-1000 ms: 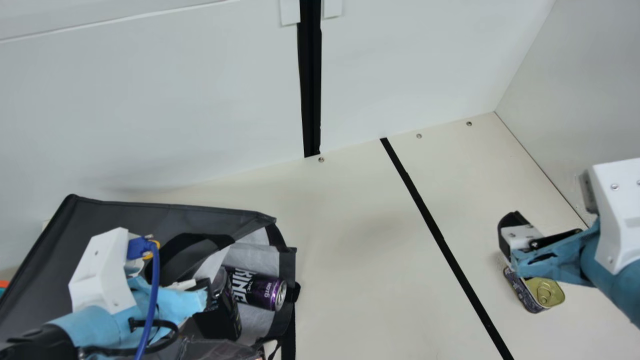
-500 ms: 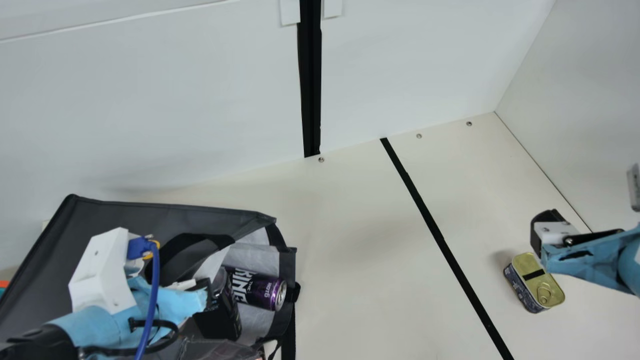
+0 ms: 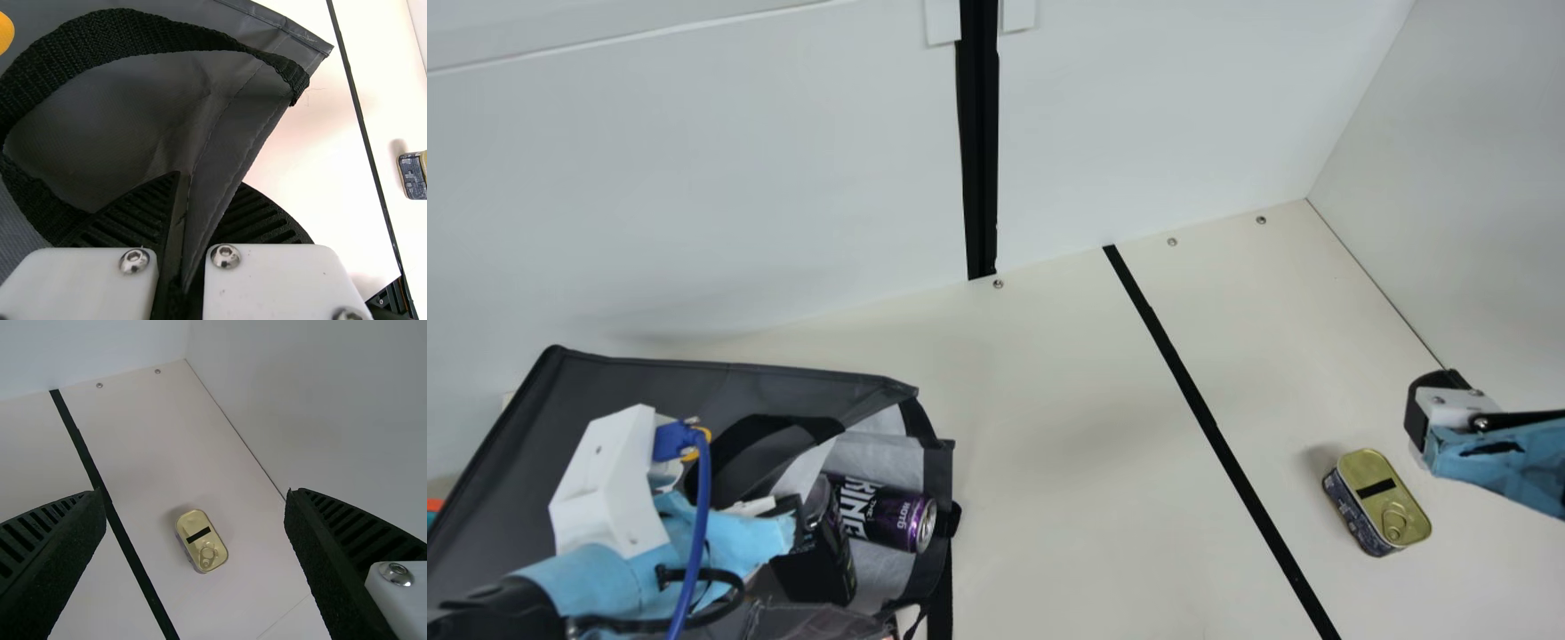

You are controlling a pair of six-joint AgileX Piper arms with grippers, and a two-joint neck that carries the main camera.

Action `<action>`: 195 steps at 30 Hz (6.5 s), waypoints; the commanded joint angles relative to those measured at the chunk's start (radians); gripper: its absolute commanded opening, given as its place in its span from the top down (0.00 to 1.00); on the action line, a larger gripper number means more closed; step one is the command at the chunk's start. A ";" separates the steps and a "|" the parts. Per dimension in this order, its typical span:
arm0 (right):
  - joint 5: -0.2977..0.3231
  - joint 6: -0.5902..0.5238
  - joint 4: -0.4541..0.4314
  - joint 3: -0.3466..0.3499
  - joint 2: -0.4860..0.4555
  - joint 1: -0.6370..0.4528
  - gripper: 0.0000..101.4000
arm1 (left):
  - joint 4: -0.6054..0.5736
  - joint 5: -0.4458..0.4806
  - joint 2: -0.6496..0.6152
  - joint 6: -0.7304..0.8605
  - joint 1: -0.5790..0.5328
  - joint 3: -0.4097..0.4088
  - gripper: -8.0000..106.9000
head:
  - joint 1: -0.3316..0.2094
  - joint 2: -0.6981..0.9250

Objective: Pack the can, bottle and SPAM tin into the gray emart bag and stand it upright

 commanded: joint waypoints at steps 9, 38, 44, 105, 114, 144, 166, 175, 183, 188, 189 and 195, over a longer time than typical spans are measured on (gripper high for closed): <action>-0.002 -0.016 0.134 0.018 0.003 -0.127 0.06 | 0.000 0.000 0.000 0.000 0.000 0.000 1.00 | -0.023 -0.001; -0.002 -0.016 0.225 0.069 -0.004 -0.166 0.06 | 0.000 0.000 0.000 0.000 0.000 0.000 1.00 | -0.023 -0.001; -0.002 -0.024 0.217 0.073 -0.007 -0.158 0.06 | 0.000 0.000 0.000 0.000 0.000 0.000 1.00 | -0.023 -0.001; -0.002 -1.115 0.619 0.200 0.288 -0.718 0.06 | 0.000 0.000 0.000 0.000 0.000 0.000 1.00 | -0.023 -0.001; -0.002 -1.211 0.640 0.228 0.348 -0.775 0.06 | 0.000 0.000 0.000 0.000 0.000 0.000 1.00 | -0.023 -0.001; -0.182 -1.252 0.594 0.350 0.518 -0.674 0.06 | 0.000 0.000 0.000 0.000 0.000 0.000 1.00 | -0.023 -0.001; -0.403 -1.214 0.538 0.403 0.681 -0.552 0.06 | 0.000 0.000 0.000 0.000 0.000 0.000 1.00 | -0.023 -0.001; -0.453 -1.205 0.519 0.403 0.746 -0.535 0.13 | 0.000 0.000 0.000 0.000 0.000 0.000 1.00 | -0.023 -0.001; -0.463 -1.206 0.515 0.400 0.775 -0.534 0.66 | 0.000 0.000 0.000 0.000 0.000 0.000 1.00 | -0.023 -0.001; -0.458 -1.212 0.522 0.392 0.777 -0.537 0.99 | 0.000 0.000 0.000 0.000 0.000 0.000 1.00 | -0.023 -0.001; -0.457 -1.213 0.524 0.391 0.776 -0.537 1.00 | 0.000 0.000 0.000 0.000 0.000 0.000 1.00 | -0.023 -0.001; -0.445 -1.225 0.538 0.380 0.758 -0.537 1.00 | 0.000 0.000 0.000 0.000 0.000 0.000 1.00 | -0.023 -0.001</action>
